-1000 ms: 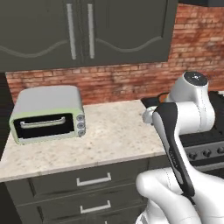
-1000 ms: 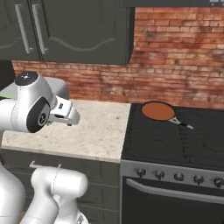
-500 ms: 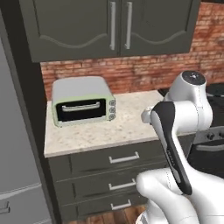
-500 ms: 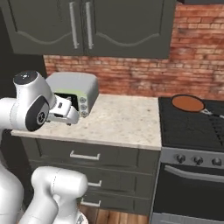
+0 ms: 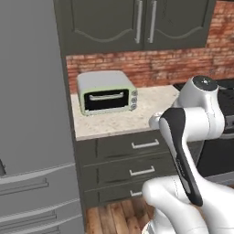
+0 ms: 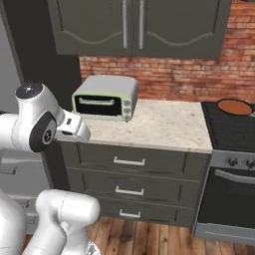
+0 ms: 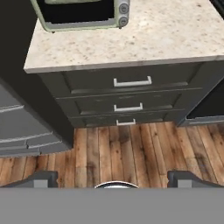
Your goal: Retrieve the chicken drumstick from the fridge and place it on the saucepan with marinade on the stove.
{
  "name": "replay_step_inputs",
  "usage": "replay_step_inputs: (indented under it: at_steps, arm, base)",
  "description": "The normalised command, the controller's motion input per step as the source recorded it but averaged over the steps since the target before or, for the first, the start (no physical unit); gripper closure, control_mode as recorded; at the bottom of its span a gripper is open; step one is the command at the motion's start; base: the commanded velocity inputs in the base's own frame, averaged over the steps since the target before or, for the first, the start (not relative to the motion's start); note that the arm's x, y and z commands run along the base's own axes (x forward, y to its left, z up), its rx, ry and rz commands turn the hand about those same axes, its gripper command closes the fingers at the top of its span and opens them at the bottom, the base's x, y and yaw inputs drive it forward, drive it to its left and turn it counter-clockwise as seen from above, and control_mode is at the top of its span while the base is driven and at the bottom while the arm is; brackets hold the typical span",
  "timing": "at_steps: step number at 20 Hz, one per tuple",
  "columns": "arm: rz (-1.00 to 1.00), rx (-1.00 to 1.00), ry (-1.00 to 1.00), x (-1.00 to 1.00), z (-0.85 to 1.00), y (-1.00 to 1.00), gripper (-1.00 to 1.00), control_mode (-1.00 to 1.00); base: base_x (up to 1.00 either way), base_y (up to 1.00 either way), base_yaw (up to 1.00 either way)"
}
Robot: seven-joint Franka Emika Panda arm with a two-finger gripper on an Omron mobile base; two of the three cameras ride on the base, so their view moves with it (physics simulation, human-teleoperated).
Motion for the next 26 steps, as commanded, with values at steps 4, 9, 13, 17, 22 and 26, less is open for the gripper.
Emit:
replay_step_inputs:
  at_steps: [4,9,13,17,22,26]
  arm:
    - [0.00,0.00,0.00,0.00,0.00,0.00,-1.00,1.00]
    - [0.00,0.00,0.00,0.00,0.00,0.00,-1.00,1.00]
    - [0.00,0.00,0.00,0.00,0.00,0.00,-1.00,1.00]
    - [0.00,0.00,0.00,0.00,0.00,0.00,-1.00,1.00]
    - [0.00,0.00,0.00,0.00,0.00,0.00,-1.00,1.00]
    - [0.00,0.00,0.00,0.00,0.00,0.00,-1.00,1.00]
  base:
    - [-0.07,0.84,0.00]
    - [0.00,0.89,0.00]
    - [0.00,0.85,0.00]
    - [0.00,0.88,0.00]
    - [0.01,0.53,0.00]
    - [0.06,0.27,0.00]
